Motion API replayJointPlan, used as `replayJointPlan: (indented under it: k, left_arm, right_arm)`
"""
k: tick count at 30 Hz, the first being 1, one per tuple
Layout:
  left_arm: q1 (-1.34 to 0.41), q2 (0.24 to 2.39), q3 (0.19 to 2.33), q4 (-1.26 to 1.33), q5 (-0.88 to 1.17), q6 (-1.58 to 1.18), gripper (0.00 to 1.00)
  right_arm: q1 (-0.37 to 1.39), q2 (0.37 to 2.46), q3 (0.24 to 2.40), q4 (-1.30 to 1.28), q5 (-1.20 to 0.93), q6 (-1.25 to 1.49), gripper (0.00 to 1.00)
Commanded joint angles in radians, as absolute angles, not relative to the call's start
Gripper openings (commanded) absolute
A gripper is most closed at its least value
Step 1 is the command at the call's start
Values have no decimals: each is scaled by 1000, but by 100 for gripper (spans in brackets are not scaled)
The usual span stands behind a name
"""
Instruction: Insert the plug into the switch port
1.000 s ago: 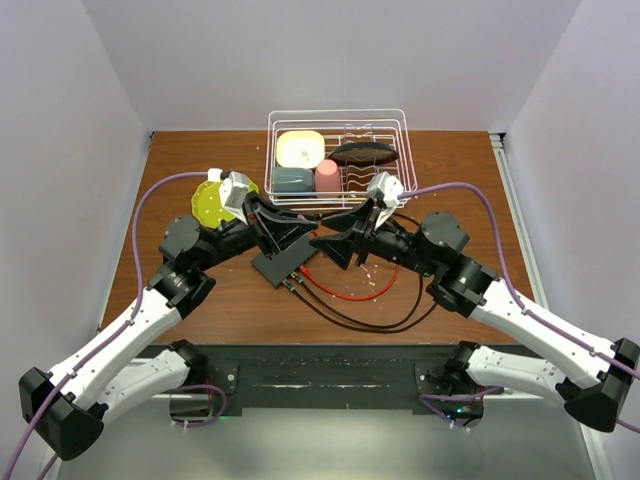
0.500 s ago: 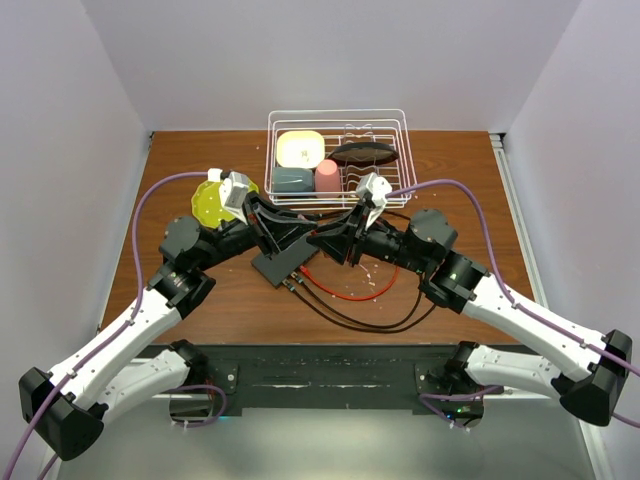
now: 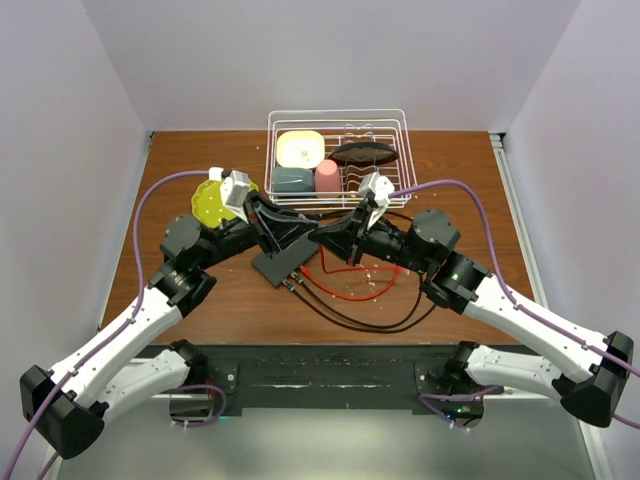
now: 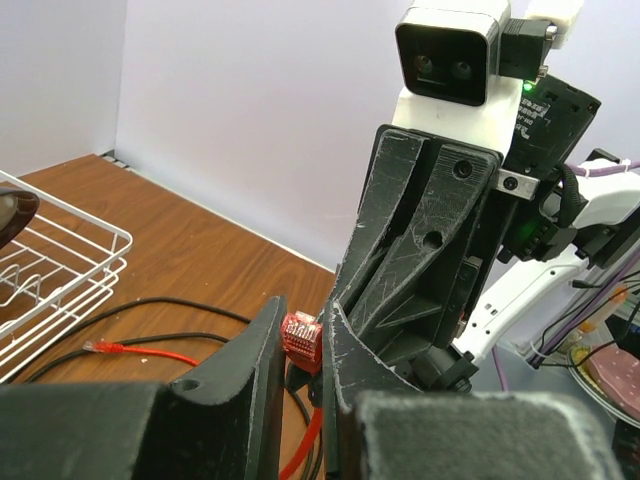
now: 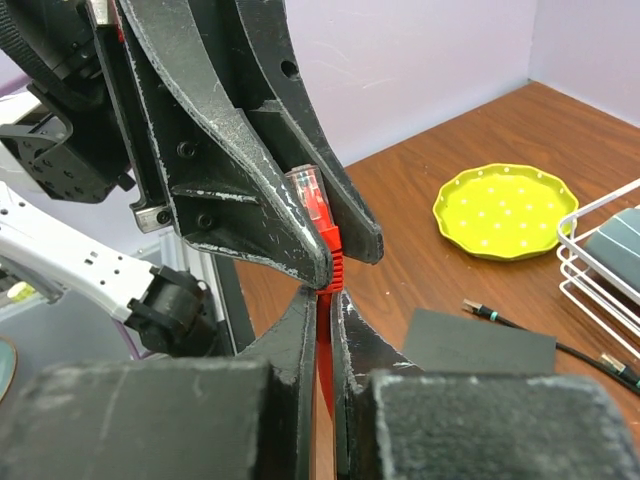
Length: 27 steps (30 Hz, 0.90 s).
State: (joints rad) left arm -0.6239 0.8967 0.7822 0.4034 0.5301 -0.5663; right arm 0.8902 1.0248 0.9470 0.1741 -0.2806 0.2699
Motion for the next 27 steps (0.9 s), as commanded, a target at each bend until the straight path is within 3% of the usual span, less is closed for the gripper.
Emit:
replayJointPlan:
  k: [1,2,3,4,8,14,27]
  left_arm:
    - [-626,902,824,442,554,-571,10]
    - [-626,902,825,434,537,-563,29]
    - [-627,899,836,392,513,-555,73]
    - [-627,896,844,358,482,-533,98]
    - [-626,845,876,186,208,-480,100]
    - [-620,839,914,58,60,-433,100]
    - [-574,1003,897,61,135,-420,100]
  right_arm:
    - [896,1015,989,215,-261,276,0]
    - [894,1015,989,206,-256,273,0]
    - [894,1012,988,198,-249,270,0]
    - [894,1009,988,183,-244,264,0]
    - [894,994,967,141,-215,252,0]
    - [896,997,940,69,-134,236,0]
    - [896,1123,879,-46,93,195,0]
